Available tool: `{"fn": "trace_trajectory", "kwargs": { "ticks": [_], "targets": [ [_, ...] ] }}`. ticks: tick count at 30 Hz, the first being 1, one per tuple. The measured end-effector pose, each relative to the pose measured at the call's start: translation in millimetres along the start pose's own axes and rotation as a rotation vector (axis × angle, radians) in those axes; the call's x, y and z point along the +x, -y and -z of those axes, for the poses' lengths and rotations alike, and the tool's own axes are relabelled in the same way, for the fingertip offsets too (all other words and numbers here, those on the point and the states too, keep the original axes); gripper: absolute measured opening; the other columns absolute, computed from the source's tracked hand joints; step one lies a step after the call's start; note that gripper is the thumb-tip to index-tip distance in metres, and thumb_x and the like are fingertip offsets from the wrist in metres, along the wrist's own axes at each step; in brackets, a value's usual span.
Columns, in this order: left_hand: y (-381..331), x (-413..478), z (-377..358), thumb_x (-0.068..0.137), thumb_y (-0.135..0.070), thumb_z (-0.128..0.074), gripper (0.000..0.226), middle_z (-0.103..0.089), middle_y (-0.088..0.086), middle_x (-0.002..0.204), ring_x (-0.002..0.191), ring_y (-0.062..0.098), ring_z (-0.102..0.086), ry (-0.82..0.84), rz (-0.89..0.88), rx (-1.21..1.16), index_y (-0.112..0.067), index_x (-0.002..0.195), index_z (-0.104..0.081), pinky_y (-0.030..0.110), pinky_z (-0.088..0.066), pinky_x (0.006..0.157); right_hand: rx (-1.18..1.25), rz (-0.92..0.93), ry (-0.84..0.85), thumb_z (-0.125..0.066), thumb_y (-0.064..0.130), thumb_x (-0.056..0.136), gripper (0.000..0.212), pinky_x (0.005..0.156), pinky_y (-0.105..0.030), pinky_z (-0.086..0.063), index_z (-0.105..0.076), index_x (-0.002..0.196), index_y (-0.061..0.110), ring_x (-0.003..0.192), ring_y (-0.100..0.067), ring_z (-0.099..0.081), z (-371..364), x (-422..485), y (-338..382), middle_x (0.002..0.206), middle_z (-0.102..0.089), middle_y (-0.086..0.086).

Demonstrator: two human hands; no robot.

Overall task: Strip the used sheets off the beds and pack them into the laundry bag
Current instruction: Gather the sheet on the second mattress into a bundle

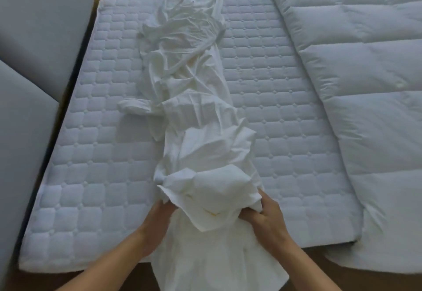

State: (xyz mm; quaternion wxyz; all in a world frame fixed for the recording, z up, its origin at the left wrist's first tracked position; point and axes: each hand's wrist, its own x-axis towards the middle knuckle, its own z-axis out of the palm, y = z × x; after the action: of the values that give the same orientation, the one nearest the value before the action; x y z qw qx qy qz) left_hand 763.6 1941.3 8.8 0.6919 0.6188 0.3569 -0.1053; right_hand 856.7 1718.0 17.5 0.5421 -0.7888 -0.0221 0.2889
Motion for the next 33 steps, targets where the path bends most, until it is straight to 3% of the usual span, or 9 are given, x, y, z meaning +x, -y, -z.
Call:
{"fn": "trace_trajectory", "kwargs": {
  "ticks": [5, 9, 13, 18, 23, 25, 27, 30, 33],
  "targets": [
    [-42.6, 39.5, -15.6, 0.069, -0.063, -0.073, 0.082, -0.066, -0.010, 0.113, 0.102, 0.018, -0.065, -0.381, -0.230, -0.003, -0.028, 0.139, -0.047, 0.034, -0.050, 0.079, -0.300, 0.014, -0.134, -0.053, 0.060, 0.070, 0.062, 0.080, -0.038, -0.043, -0.052, 0.124, 0.030, 0.100, -0.020, -0.056, -10.3, 43.2, 28.9, 0.108, -0.059, 0.009],
    [-64.8, 101.5, -24.1, 0.089, -0.039, -0.070, 0.090, -0.044, 0.010, 0.135, 0.117, 0.026, -0.051, -0.598, -0.357, 0.285, -0.035, 0.158, -0.013, 0.033, -0.042, 0.088, -0.475, -0.024, -0.305, -0.032, 0.071, 0.075, 0.078, 0.107, -0.050, -0.031, -0.052, 0.133, 0.022, 0.141, -0.029, -0.024, -18.9, 98.4, 44.3, 0.152, -0.027, -0.011],
    [-64.4, 143.4, -34.9, 0.078, -0.065, -0.022, 0.080, -0.025, 0.010, 0.157, 0.136, 0.035, -0.031, -0.584, -0.397, 0.665, -0.037, 0.151, -0.039, 0.048, -0.032, 0.112, -0.587, 0.167, -0.396, -0.038, 0.079, 0.075, 0.078, 0.117, -0.056, -0.016, -0.057, 0.123, 0.021, 0.152, -0.015, 0.009, -29.7, 150.4, 26.1, 0.167, 0.008, 0.004],
    [-53.9, 192.8, -34.5, 0.087, -0.073, -0.013, 0.073, -0.001, -0.002, 0.168, 0.153, 0.024, 0.008, -0.546, -0.219, 0.820, -0.044, 0.148, -0.039, 0.061, -0.005, 0.116, -0.592, 0.369, -0.358, -0.035, 0.070, 0.084, 0.085, 0.116, -0.049, -0.020, -0.019, 0.157, 0.030, 0.153, -0.027, -0.018, -32.6, 198.2, -17.5, 0.165, -0.022, -0.006],
    [-25.8, 222.2, -45.2, 0.093, -0.073, -0.019, 0.068, -0.009, -0.004, 0.166, 0.153, 0.028, 0.002, -0.408, 0.061, 1.118, -0.045, 0.154, -0.014, 0.065, -0.009, 0.115, -0.843, 0.139, -0.110, -0.008, 0.071, 0.076, 0.084, 0.114, -0.046, -0.023, -0.047, 0.142, 0.037, 0.142, -0.020, -0.032, -26.4, 227.8, -39.3, 0.146, -0.045, 0.006],
    [-34.9, 228.7, -43.7, 0.092, -0.072, -0.018, 0.065, -0.024, -0.002, 0.161, 0.150, 0.027, -0.010, -0.429, 0.047, 1.140, -0.043, 0.150, -0.029, 0.062, -0.011, 0.115, -0.607, 0.098, -0.172, -0.017, 0.070, 0.073, 0.073, 0.108, -0.049, -0.030, -0.061, 0.118, 0.031, 0.128, -0.027, -0.044, -23.0, 241.2, -15.9, 0.122, -0.054, 0.002],
    [-54.7, 233.4, -37.3, 0.084, -0.072, -0.009, 0.074, -0.039, -0.001, 0.149, 0.143, 0.023, -0.020, -0.529, -0.067, 1.136, -0.038, 0.134, -0.052, 0.060, -0.012, 0.114, -0.440, 0.211, -0.310, -0.025, 0.067, 0.074, 0.073, 0.112, -0.049, -0.028, -0.062, 0.118, 0.023, 0.133, -0.027, -0.041, -28.3, 249.3, 15.3, 0.132, -0.053, -0.002],
    [-81.1, 249.6, -21.2, 0.083, -0.066, -0.014, 0.075, -0.026, 0.004, 0.156, 0.148, 0.023, -0.008, -0.692, -0.242, 1.074, -0.031, 0.142, -0.045, 0.060, -0.007, 0.117, -0.342, 0.319, -0.373, -0.030, 0.078, 0.074, 0.093, 0.120, -0.049, -0.008, -0.040, 0.148, 0.022, 0.152, -0.018, -0.010, -47.6, 273.5, 61.5, 0.163, -0.020, -0.003],
    [-101.0, 279.3, 3.2, 0.095, -0.061, -0.027, 0.073, 0.000, 0.008, 0.166, 0.153, 0.025, 0.012, -0.727, -0.196, 1.061, -0.025, 0.157, -0.015, 0.058, 0.000, 0.119, -0.634, 0.209, -0.219, -0.052, 0.088, 0.068, 0.126, 0.119, -0.058, 0.003, 0.010, 0.159, 0.026, 0.152, -0.025, 0.022, -63.9, 324.4, 74.2, 0.166, 0.021, -0.005]
  ]
}}
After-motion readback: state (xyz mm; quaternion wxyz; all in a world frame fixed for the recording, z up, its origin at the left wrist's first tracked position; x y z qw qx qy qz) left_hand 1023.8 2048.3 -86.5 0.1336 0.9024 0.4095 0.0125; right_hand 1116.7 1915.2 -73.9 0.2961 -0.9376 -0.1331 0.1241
